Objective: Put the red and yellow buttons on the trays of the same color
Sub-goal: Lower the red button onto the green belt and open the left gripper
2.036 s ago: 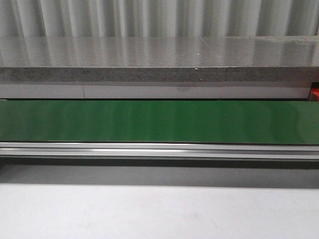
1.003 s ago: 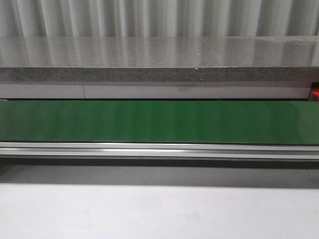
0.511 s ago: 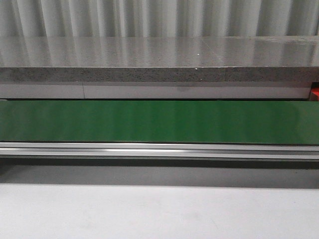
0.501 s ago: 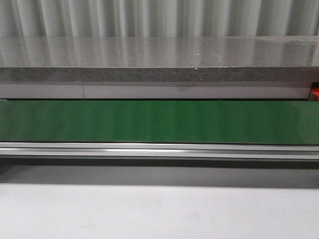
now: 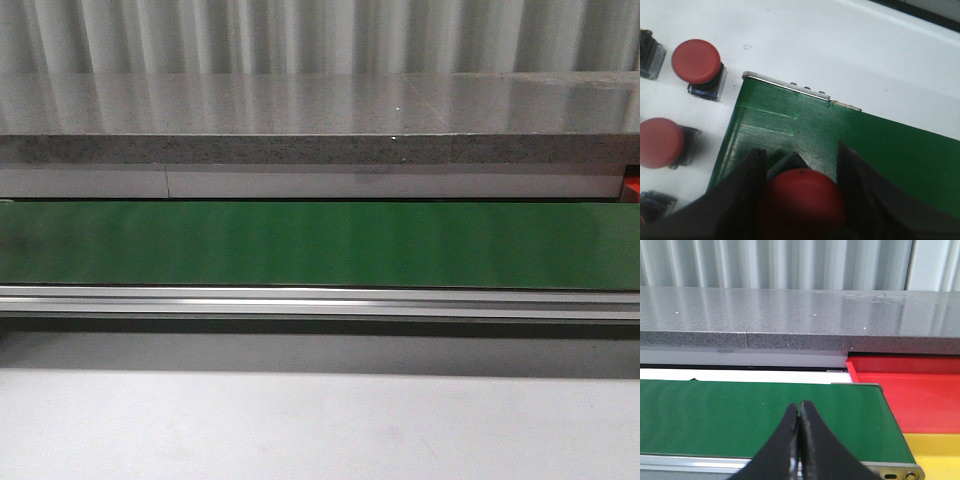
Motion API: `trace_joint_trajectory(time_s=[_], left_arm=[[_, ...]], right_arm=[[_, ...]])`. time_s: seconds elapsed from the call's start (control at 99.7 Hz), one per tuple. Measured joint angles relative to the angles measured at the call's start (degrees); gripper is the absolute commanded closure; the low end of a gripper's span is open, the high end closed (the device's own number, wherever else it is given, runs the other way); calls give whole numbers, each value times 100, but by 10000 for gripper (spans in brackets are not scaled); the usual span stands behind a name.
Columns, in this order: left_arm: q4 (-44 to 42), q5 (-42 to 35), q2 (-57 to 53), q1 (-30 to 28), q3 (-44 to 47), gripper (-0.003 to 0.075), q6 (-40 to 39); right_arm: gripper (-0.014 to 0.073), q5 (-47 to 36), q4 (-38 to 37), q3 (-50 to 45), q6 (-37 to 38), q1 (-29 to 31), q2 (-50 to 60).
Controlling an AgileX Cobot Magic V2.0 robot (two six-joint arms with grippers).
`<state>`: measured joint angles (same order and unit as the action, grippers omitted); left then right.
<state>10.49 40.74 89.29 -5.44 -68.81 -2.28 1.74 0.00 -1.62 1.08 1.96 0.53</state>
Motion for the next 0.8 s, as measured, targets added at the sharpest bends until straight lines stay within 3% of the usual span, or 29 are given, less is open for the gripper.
trace_joint_trajectory(time_s=[0.371, 0.461, 0.562, 0.732, 0.802], left_arm=[[-397, 164, 567, 293, -181, 739, 14], [-432, 198, 591, 305, -190, 709, 18], [-435, 207, 601, 317, -193, 574, 119], [-471, 255, 601, 317, -203, 169, 228], [-483, 266, 612, 317, -203, 66, 228]], right_arm=[[659, 0, 0, 0, 0, 0, 0], [659, 0, 0, 0, 0, 0, 0], [659, 0, 0, 0, 0, 0, 0], [659, 0, 0, 0, 0, 0, 0], [659, 0, 0, 0, 0, 0, 0]])
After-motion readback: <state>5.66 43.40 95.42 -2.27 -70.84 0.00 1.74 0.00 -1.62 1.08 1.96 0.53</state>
